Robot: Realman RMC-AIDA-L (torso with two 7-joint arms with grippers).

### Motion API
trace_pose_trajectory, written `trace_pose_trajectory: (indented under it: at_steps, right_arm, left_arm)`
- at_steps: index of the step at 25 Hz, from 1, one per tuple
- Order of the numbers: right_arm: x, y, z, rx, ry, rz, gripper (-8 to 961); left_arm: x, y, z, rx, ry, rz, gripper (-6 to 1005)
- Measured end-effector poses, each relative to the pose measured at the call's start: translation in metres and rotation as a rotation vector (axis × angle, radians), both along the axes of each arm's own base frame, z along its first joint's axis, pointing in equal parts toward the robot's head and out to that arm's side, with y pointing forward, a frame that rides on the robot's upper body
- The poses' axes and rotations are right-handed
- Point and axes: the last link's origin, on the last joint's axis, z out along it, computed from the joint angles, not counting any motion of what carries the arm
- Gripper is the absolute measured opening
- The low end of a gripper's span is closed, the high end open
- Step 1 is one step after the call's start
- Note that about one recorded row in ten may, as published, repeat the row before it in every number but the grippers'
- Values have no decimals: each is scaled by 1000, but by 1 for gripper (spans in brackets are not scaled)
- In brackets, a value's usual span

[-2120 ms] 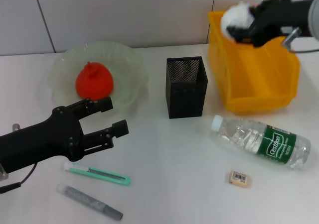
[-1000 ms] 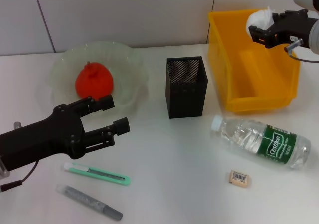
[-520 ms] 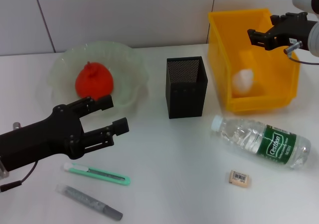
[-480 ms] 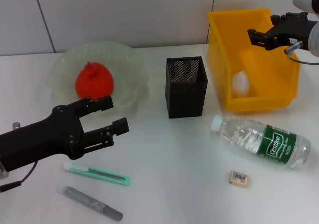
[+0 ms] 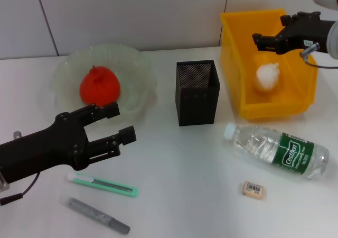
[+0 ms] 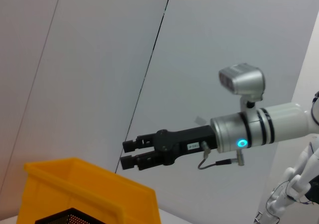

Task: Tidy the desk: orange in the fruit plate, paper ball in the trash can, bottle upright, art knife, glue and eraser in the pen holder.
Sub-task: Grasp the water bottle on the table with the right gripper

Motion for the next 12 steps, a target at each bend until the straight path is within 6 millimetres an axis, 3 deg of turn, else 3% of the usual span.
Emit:
trace_pose_trajectory:
  at_steps: [12]
  right_arm:
    - [-34, -41, 18, -190, 26, -10, 758]
  left_arm:
    - [0, 0, 0, -2, -1, 4, 783]
